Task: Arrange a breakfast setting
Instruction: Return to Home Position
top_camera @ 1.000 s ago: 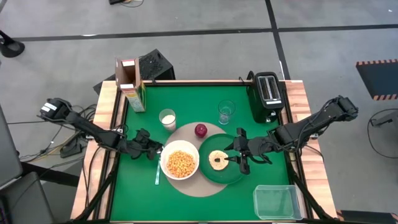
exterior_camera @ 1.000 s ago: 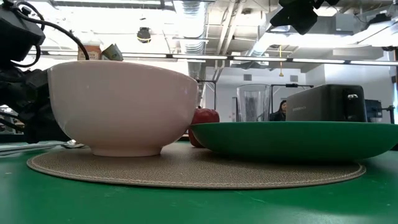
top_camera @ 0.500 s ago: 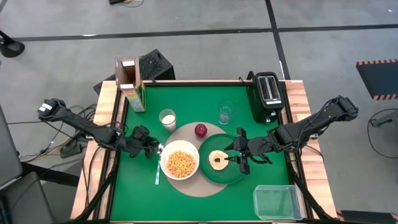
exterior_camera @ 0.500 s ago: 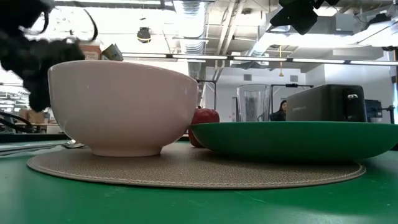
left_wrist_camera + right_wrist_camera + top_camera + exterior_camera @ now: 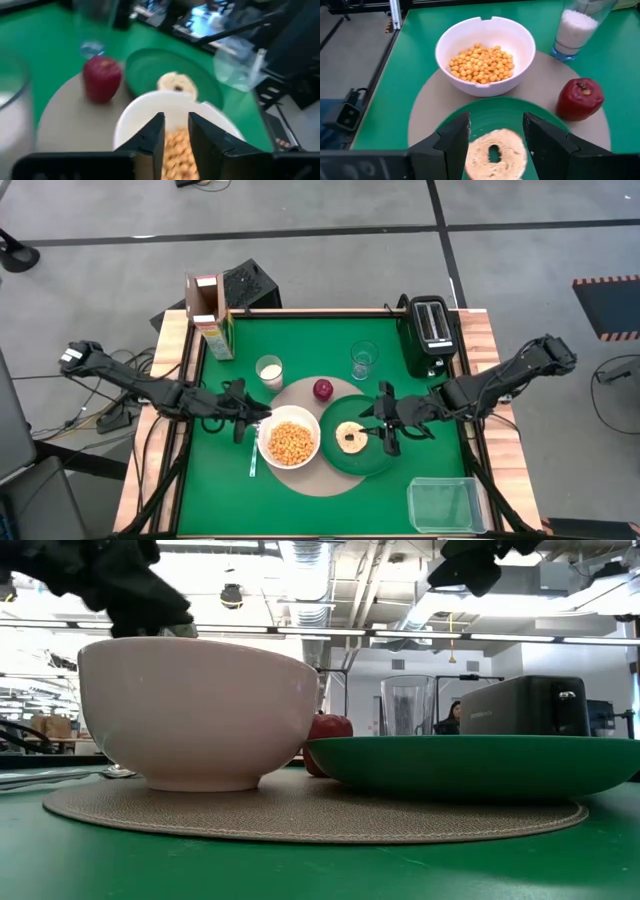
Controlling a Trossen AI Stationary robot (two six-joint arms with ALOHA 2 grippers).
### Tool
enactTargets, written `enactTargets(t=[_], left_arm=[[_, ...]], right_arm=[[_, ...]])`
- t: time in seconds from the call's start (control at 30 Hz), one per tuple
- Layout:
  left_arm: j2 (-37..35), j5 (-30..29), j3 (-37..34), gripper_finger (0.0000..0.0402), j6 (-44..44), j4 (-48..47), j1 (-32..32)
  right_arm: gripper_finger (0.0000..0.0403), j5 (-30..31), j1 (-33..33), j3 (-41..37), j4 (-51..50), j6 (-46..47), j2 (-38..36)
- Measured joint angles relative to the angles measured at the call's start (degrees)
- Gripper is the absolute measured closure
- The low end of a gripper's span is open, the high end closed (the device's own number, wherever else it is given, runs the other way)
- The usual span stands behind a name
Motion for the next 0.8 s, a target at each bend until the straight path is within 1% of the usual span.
enactTargets(t=[0.1,0.23,0.37,0.47,0.57,0.63,0.8], left_arm=[[2.3,3.8,0.0,0.0357,3.9,4.2,2.5],[4.8,8.3,0.0,0.0394,8.5,7.9,7.9],[6.4,15.3,0.0,0.0398,13.5,13.1,14.4],[6.6,20.1,0.0,0.04,16.8,15.4,18.4],[6.4,21.2,0.0,0.0401,18.9,15.1,20.8],[6.1,21.2,0.0,0.0401,20.7,15.3,21.1],[2.4,20.8,0.0,0.0401,22.1,14.8,20.9]], right_arm=[[0.02,-0.9,-1.6,0.0,0.5,-2.0,0.0],[0.0221,-5.1,-5.0,0.0,1.8,-6.1,0.0],[0.0246,-10.0,-10.2,0.0,2.4,-10.4,0.0],[0.0268,-10.7,-13.7,0.0,2.4,-13.1,-1.2],[0.0291,-11.5,-16.7,0.0,2.3,-15.2,-3.5],[0.0306,-13.0,-18.2,0.0,0.9,-15.5,-5.3],[0.0336,-13.4,-19.2,0.0,-3.1,-15.0,-11.8]])
